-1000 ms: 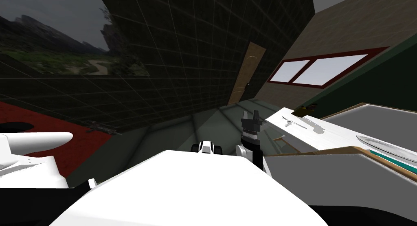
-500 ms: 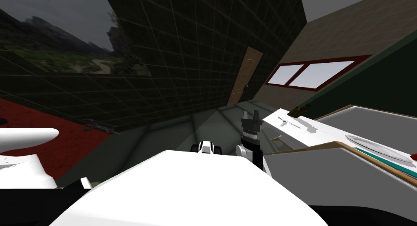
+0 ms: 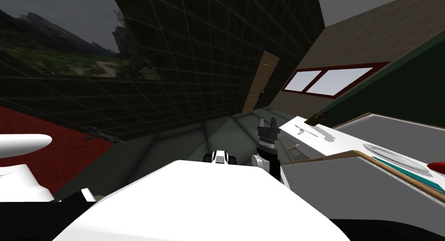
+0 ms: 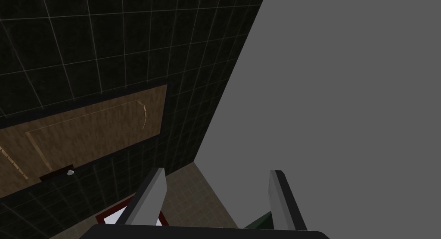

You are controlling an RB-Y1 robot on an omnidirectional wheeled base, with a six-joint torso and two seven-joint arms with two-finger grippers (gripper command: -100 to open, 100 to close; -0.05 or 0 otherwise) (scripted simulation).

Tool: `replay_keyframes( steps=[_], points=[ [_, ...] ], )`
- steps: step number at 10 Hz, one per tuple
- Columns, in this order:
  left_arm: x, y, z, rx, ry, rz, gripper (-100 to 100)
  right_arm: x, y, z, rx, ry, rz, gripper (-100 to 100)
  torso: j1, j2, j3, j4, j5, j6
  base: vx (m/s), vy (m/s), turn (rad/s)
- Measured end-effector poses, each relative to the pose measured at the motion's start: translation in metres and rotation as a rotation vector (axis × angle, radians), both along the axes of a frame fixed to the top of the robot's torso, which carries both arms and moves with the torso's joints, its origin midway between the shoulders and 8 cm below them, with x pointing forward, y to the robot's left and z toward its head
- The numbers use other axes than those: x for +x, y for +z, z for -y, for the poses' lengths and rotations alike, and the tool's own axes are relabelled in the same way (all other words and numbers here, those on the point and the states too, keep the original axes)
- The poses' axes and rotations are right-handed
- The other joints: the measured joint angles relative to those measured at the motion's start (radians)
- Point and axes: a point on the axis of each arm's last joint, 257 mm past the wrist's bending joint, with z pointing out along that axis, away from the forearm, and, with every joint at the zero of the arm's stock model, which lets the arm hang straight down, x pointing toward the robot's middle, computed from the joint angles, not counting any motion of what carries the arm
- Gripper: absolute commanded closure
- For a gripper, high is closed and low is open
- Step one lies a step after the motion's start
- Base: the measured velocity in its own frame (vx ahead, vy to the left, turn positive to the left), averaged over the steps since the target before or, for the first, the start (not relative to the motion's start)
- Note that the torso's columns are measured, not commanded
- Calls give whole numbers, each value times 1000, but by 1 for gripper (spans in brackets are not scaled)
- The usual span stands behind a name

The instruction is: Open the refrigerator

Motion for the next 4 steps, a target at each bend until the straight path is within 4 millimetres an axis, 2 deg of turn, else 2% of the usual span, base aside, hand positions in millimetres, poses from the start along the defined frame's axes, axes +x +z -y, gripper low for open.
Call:
replay_keyframes(
  steps=[4],
  points=[
    [0, -7, -1, -14, 0, 6, 0, 0, 0, 0, 0, 0, 0, 0, 3, 1, 3, 1, 5, 0, 0, 8, -3]
  ],
)
